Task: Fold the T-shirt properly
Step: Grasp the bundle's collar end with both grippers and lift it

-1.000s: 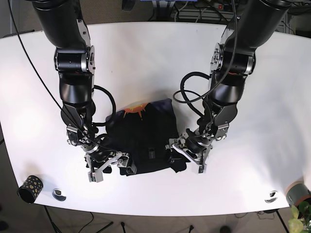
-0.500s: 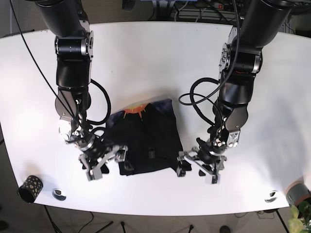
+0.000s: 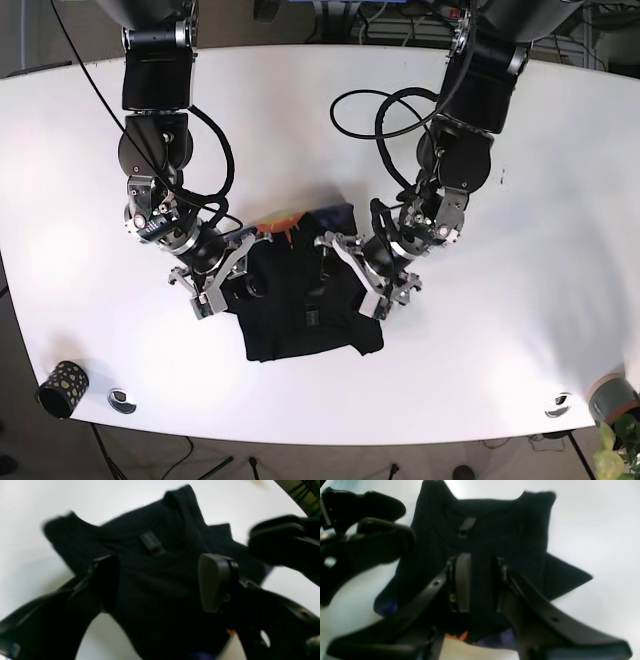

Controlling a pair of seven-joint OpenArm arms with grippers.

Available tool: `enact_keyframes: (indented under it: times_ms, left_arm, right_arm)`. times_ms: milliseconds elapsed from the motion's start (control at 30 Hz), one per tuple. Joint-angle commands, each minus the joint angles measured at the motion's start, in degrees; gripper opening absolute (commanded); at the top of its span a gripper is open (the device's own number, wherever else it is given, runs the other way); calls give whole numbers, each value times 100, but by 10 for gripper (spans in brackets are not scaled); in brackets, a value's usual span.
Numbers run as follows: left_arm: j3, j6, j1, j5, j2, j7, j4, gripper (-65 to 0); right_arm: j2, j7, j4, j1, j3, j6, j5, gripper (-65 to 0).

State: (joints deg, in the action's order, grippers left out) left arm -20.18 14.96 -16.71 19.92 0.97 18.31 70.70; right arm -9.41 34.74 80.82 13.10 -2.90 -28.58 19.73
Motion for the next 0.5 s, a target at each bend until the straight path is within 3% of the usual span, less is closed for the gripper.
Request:
enact_keyframes:
  times_ms: [0, 167, 300, 467]
  left_arm:
    - [-140, 29, -48, 52, -75, -112, 117, -235]
    - [-421, 29, 40, 52, -84, -112, -41, -242]
    - [-421, 29, 23, 60, -84, -112, -533, -242]
    - [-439, 29, -118, 60, -49, -129, -1210, -242]
  right_arm:
    - [-127, -147, -262, 145, -22, -30, 71, -512]
    - [-215, -648, -1044, 250, -22, -39, 71, -512]
    - [-523, -947, -1633, 268, -22, -39, 107, -512]
    - [-681, -1298, -1871, 197, -22, -48, 107, -512]
